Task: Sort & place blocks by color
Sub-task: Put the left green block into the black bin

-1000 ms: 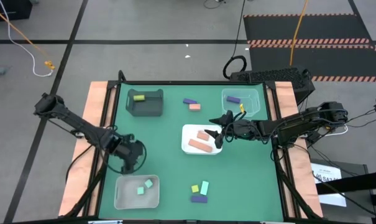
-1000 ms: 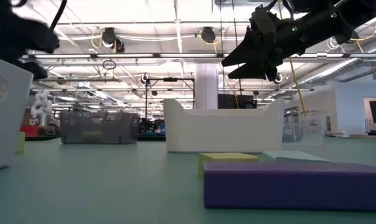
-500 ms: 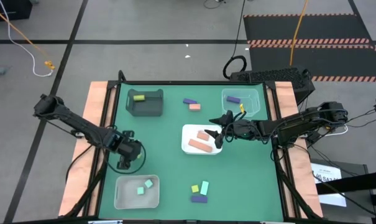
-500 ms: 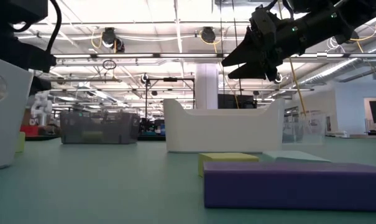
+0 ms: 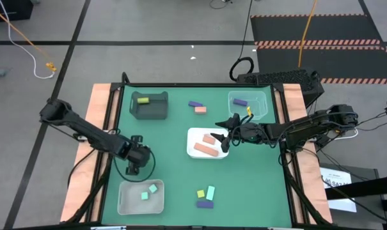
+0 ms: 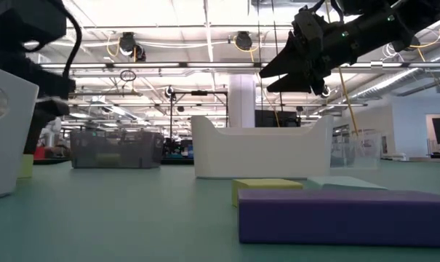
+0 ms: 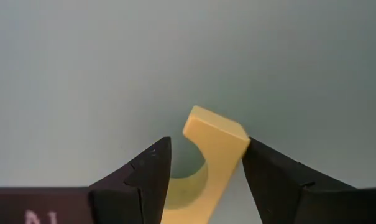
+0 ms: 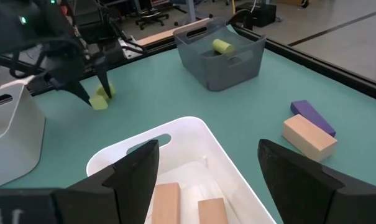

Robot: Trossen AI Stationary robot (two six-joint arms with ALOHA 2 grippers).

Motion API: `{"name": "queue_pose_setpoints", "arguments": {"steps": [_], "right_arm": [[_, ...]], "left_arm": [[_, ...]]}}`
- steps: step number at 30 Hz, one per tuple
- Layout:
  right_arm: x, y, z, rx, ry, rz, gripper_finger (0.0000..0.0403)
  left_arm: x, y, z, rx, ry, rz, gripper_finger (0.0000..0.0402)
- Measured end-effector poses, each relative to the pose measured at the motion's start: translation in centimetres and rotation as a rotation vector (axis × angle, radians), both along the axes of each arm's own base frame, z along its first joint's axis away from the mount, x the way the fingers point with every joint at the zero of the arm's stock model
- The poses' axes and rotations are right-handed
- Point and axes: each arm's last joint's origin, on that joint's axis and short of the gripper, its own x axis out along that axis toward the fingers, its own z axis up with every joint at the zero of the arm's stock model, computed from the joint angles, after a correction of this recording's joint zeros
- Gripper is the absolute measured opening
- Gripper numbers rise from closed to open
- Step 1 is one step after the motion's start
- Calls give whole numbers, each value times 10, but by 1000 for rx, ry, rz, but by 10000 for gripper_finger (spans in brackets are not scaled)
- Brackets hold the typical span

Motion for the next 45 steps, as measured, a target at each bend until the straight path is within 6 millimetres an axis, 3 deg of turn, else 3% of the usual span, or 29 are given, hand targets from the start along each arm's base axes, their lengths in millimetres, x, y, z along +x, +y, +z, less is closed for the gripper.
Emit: {"name": "queue_pose_setpoints", "arguments": {"steps": [4,10,14,19,27,35,39,45], "right_arm": [[0,0,0,0,0,0,267],[0,0,0,0,0,0,267],[0,0,0,0,0,0,267],[0,0,0,0,-1,0,267],[0,0,0,0,-1,0,267],[0,0,0,0,-1,0,267],[0,0,0,0,0,0,267],[0,0,0,0,-1,0,267]], "left_arm": [[4,-2,-10,13,44,66,175],[8,-4,-9,-16,28,111,56],[19,-4,4,-8,-51,168,56],[37,-2,35,58,-241,182,56],[68,6,105,114,-803,116,56],[79,8,159,165,-1285,-72,56],[80,6,170,144,-1396,-148,56],[80,7,172,122,-1419,-128,56]]}}
